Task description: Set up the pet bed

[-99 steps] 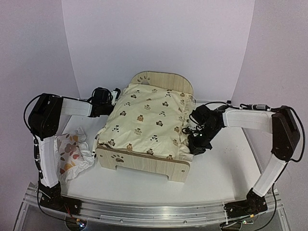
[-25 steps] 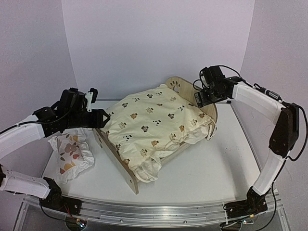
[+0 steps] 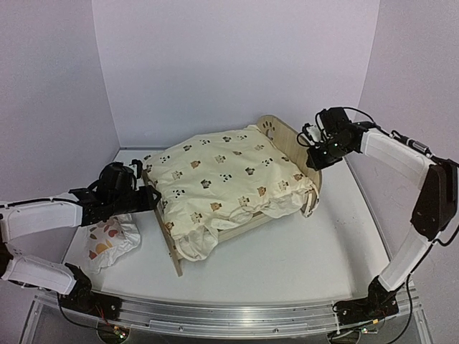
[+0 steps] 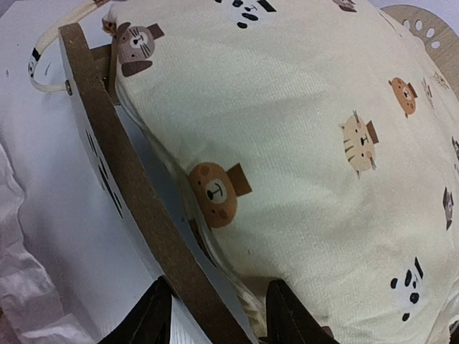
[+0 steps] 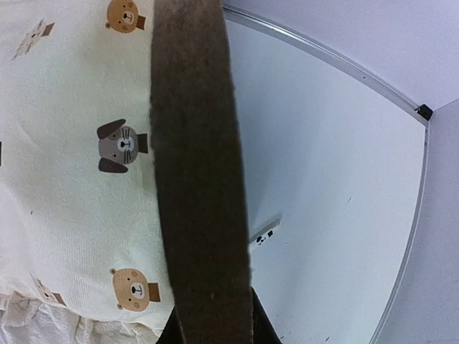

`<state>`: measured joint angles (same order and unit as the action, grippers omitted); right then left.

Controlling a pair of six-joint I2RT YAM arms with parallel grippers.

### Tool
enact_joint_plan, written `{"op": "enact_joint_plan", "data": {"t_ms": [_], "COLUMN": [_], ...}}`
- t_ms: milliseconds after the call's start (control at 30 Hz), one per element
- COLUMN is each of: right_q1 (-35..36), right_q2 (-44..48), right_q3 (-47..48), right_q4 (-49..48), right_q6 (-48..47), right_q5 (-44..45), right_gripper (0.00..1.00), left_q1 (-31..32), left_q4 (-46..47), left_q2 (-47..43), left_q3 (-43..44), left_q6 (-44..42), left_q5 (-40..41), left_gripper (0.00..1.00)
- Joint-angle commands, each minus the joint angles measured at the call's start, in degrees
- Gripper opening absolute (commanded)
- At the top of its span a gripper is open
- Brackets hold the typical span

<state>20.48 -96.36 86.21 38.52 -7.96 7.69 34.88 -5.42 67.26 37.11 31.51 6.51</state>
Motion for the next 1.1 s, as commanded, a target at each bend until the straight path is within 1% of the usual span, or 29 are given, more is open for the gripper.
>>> {"op": "enact_joint_plan", "data": {"t_ms": [0, 133, 267, 333, 367, 467, 567, 633, 733, 800, 833, 867, 900, 1000, 1067], "right_q1": [0.5, 0.6, 0.6, 0.6, 0.6, 0.6, 0.6, 0.5, 0.6, 0.6, 0.6, 0.7, 0.8, 2.9, 7.4], "right_q2": [3.7, 9.6, 14.2, 15.8, 16.3, 17.8, 18.7, 19.4, 21.0, 21.8, 22.1, 22.3, 22.5, 22.0, 20.1], "right_q3": [-6.4, -11.8, -18.4, -21.1, -22.1, -23.0, -19.5, -16.4, -11.8, -8.8, -7.4, -6.3, -5.4, -2.6, 0.0], "right_q4": [-2.0, -0.7, 0.5, 0.7, 0.9, 1.6, 3.8, 5.5, 6.6, 7.4, 7.9, 8.4, 8.7, 8.4, 8.1], "right_q6": [13.1, 16.8, 20.0, 22.1, 22.9, 23.0, 20.5, 19.2, 18.2, 18.1, 18.3, 18.6, 19.1, 20.2, 19.8], "right_q5": [6.8, 8.4, 11.9, 13.6, 13.9, 14.2, 15.9, 16.8, 15.7, 14.6, 13.6, 12.0, 10.2, 3.1, 2.8], "right_gripper": [0.0, 0.0, 0.0, 0.06, 0.1, 0.33, 0.6, 0.72, 0.82, 0.86, 0.88, 0.9, 0.91, 0.93, 0.94], "left_q1": [1.3, -0.7, -1.8, -2.3, -2.5, -3.0, -3.6, -3.8, -4.0, -4.2, -4.2, -4.3, -4.4, -5.3, -6.1], "left_q4": [8.9, 13.3, 14.9, 14.7, 13.9, 12.3, 11.0, 9.6, 7.9, 6.8, 6.6, 6.8, 7.2, 10.6, 12.3], "left_q2": [8.0, 18.0, 28.2, 33.0, 34.8, 37.4, 36.4, 35.2, 32.0, 29.4, 27.9, 26.6, 24.9, 20.5, 17.8], "left_q3": [3.8, 9.5, 17.9, 22.7, 24.7, 28.0, 28.3, 28.4, 28.3, 28.4, 28.2, 27.8, 27.3, 23.4, 20.9], "left_q6": [-5.6, -8.8, -11.5, -12.6, -13.2, -14.0, -14.7, -15.5, -16.7, -17.7, -18.2, -18.7, -18.7, -16.2, -15.9], "left_q5": [-6.2, -10.6, -13.8, -15.5, -15.7, -14.6, -12.8, -11.4, -8.6, -7.2, -5.2, -3.4, -1.1, 4.7, 5.0], "left_gripper": [0.44, 0.43, 0.42, 0.41, 0.41, 0.41, 0.44, 0.46, 0.52, 0.61, 0.71, 0.86, 0.99, 1.0, 0.99]}}
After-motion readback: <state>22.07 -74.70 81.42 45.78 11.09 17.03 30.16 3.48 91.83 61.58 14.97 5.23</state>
